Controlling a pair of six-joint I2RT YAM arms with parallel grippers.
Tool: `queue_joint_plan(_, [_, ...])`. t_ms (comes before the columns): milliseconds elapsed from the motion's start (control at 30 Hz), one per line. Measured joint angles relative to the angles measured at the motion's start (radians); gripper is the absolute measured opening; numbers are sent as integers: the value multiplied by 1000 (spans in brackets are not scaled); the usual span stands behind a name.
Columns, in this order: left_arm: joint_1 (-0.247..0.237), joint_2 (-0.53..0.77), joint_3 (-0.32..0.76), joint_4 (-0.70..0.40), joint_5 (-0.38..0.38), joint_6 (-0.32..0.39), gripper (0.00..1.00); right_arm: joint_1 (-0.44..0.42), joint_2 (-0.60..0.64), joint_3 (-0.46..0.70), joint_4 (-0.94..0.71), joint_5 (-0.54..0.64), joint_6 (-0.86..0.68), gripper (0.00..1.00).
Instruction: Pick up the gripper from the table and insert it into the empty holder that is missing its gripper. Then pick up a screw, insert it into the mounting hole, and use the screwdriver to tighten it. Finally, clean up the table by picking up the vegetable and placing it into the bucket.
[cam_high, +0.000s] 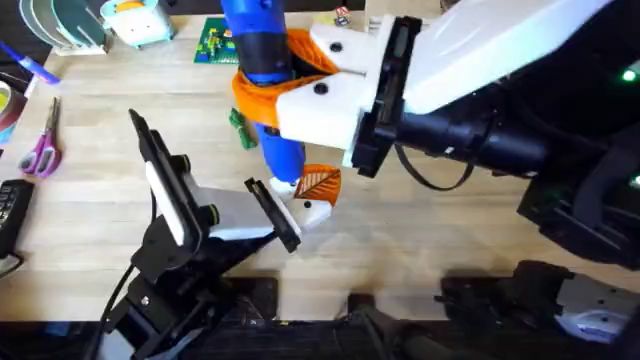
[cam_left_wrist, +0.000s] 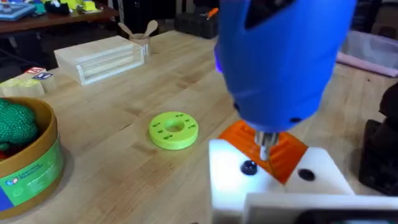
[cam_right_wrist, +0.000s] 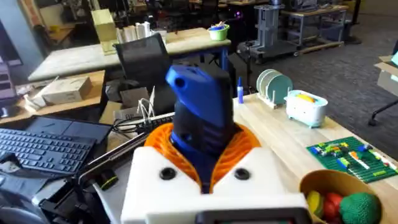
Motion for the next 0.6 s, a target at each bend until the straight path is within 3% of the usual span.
queue_joint_plan(600, [0, 0, 0, 0, 0, 0, 10, -4, 19, 0, -7, 0, -3, 36])
